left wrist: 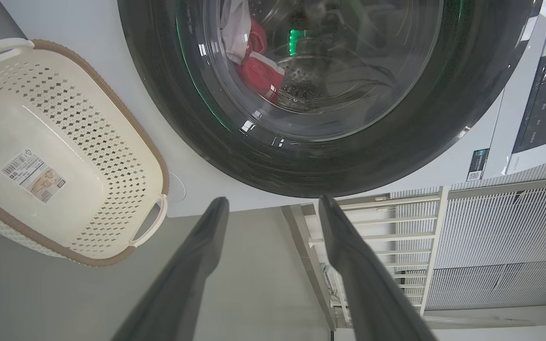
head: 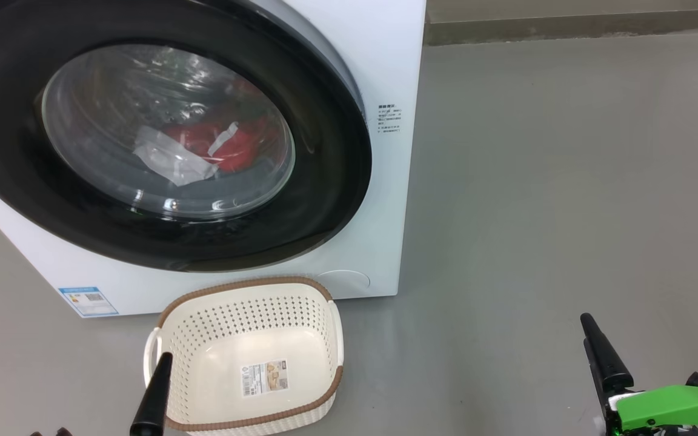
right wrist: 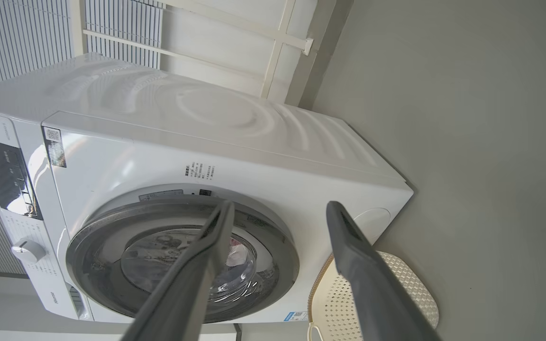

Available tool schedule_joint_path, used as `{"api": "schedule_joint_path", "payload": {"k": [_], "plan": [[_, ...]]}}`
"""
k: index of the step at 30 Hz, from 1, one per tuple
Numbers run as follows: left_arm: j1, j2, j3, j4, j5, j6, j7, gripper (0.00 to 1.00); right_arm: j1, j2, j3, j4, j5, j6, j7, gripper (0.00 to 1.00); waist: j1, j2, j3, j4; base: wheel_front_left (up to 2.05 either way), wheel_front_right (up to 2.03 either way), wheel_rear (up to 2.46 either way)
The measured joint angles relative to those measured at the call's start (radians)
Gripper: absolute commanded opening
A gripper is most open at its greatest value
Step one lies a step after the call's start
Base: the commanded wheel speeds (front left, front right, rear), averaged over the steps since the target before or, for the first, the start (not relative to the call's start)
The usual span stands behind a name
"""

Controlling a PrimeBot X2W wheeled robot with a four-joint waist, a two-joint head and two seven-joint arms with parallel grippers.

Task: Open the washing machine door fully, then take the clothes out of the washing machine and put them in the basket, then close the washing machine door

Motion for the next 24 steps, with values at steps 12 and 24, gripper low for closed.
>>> {"api": "schedule_joint_path", "payload": {"k": [12, 24], "plan": [[0.013, 0.003, -0.025, -0.037, 0.213, 0.011, -0.035, 1.00, 0.013, -0.006, 0.016, -0.001, -0.189, 0.000, -0.033, 1.00, -0.0001, 0.0000, 0.007, 0.002, 0.00, 0.00, 0.00], [0.016, 0.029, -0.068, -0.064, 0.372, 0.044, -0.070, 1.00, 0.016, -0.007, 0.039, -0.014, -0.342, 0.000, -0.068, 1.00, 0.0000, 0.0000, 0.011, 0.005, 0.00, 0.00, 0.00]]}}
